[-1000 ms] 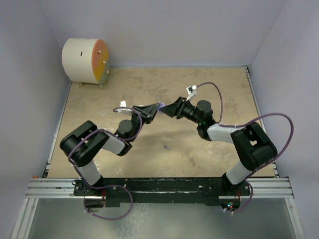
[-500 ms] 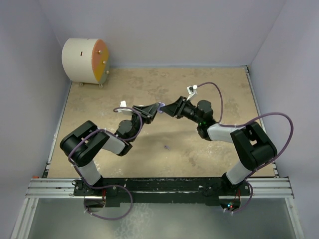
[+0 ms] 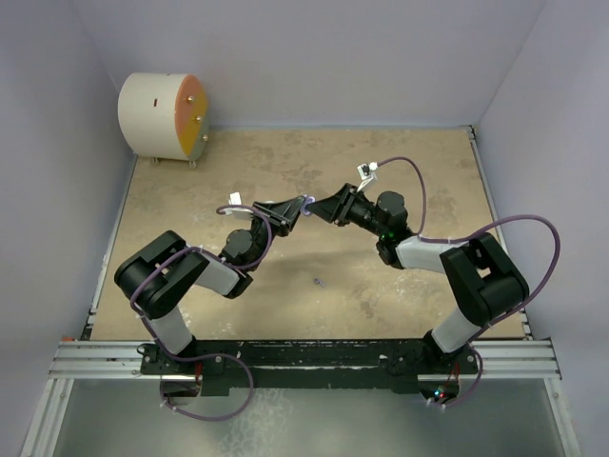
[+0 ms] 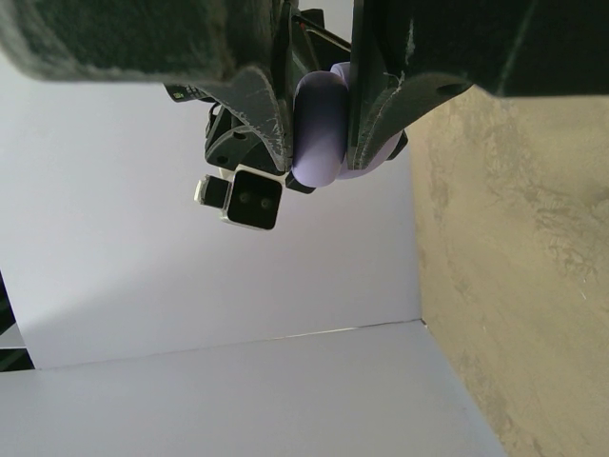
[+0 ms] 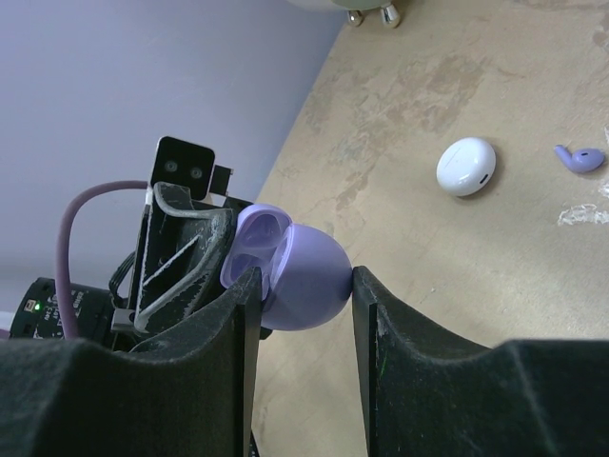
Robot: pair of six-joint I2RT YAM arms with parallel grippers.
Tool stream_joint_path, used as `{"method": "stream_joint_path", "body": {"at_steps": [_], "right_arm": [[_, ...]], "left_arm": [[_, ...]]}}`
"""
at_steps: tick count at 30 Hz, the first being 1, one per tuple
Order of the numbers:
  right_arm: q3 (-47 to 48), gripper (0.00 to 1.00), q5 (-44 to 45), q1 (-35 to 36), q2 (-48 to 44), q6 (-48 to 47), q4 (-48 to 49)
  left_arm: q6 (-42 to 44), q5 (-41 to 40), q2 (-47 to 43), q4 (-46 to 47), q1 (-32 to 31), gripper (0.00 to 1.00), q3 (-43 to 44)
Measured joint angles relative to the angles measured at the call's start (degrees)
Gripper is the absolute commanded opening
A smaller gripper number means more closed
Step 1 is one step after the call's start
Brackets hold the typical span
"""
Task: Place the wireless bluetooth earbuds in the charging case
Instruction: Adjust the charging case.
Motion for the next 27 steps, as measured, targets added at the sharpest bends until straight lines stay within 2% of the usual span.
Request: {"method": "stream_joint_path", "body": {"at_steps": [7, 27], "right_arm": [[0.0, 0.33, -0.2, -0.1, 0.0, 0.0, 0.1], [-0.1, 0.33, -0.9, -0.3, 0.0, 0.0, 0.2]], "left_arm": [[0.0, 0.0, 0.0, 0.0, 0.0, 0.28, 0.0], [-0.4, 0.0, 0.0, 0.0, -0.1, 0.28, 0.0]]}}
